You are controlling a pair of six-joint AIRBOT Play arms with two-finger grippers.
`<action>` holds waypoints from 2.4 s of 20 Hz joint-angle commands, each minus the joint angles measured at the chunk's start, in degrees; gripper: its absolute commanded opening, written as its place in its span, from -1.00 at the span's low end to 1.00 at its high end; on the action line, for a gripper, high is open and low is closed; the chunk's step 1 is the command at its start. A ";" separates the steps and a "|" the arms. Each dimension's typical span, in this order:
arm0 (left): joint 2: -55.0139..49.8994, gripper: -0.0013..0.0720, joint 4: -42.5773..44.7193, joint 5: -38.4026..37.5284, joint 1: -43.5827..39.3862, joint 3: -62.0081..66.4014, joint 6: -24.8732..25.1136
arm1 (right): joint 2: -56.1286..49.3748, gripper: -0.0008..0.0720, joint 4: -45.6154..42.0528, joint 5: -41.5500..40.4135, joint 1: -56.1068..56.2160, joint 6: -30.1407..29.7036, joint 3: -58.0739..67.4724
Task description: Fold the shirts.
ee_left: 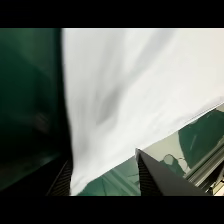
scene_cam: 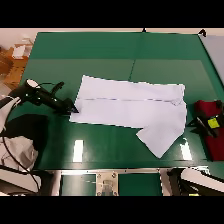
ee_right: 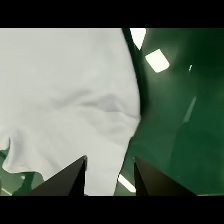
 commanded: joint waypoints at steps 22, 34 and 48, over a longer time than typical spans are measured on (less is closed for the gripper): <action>24.00 0.37 -20.87 39.23 -10.32 -36.09 -11.63 | 7.43 -0.03 23.93 -26.29 0.04 -15.52 -31.12; 23.85 -0.91 -30.42 54.10 -20.28 -36.06 -10.75 | 7.43 -0.02 23.19 -25.35 -0.04 -15.23 -27.98; 30.91 -0.91 -20.35 45.62 -18.16 -34.58 -13.22 | 9.99 -0.93 16.44 -16.13 -0.04 -9.60 -23.02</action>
